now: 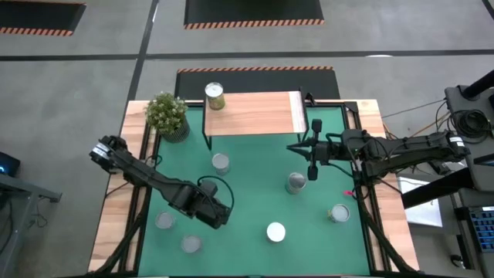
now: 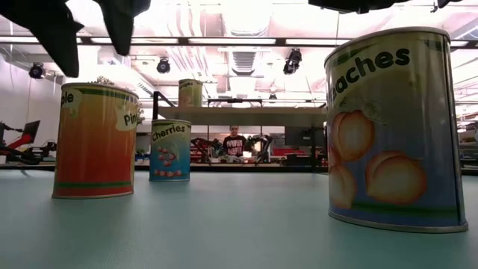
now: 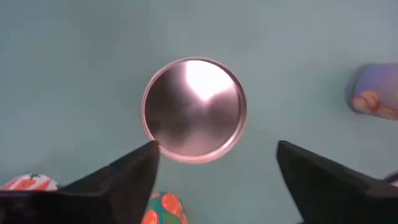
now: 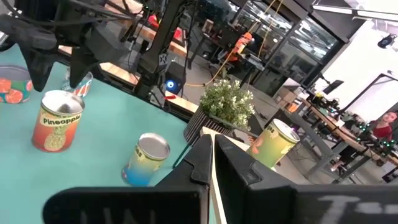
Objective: Pick and place cans onto a shelf
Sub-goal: Put the big canned pineapple on the shelf aligned with the other big canned oranges
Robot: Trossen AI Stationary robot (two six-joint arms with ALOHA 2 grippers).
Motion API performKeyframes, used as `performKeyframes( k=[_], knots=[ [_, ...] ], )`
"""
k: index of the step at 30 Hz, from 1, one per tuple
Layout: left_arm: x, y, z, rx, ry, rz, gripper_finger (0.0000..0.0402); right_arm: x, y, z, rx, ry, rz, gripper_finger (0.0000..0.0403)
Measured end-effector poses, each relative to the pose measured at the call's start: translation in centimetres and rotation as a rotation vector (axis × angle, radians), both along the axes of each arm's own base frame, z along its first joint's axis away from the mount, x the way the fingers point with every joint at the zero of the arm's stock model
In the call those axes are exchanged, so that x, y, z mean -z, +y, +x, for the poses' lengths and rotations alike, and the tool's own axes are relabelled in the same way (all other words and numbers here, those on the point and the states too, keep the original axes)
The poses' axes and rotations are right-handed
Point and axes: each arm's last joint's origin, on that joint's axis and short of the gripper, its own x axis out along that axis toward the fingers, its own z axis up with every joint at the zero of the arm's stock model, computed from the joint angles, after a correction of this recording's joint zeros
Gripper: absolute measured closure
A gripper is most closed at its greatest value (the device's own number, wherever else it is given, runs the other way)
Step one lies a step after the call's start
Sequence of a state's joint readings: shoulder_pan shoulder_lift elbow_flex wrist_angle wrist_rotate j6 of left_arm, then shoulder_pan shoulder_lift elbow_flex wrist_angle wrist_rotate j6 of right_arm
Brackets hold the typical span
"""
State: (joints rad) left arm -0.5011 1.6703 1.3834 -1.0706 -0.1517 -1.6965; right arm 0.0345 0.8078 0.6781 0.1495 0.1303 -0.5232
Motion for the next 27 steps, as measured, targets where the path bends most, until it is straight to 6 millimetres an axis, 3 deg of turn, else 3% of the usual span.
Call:
performKeyframes(
  k=[4,7,17,27],
  knots=[
    [0.7,-0.1,0.2,0.003,0.028,0.025,0.0033,0.2,0.0,0.0,0.001,0.016,0.017,0.0394],
    [1.0,0.0,0.2,0.003,0.047,0.039,0.0022,0.2,0.0,0.0,0.000,0.019,0.034,0.0394],
    [1.1,0.3,0.1,-0.014,0.022,0.128,0.0020,0.4,0.0,0.0,0.001,0.042,0.058,0.0394],
    [2.5,0.2,0.2,-0.025,-0.014,0.125,0.0034,0.5,0.0,0.0,0.001,0.050,0.056,0.0394]
  ],
)
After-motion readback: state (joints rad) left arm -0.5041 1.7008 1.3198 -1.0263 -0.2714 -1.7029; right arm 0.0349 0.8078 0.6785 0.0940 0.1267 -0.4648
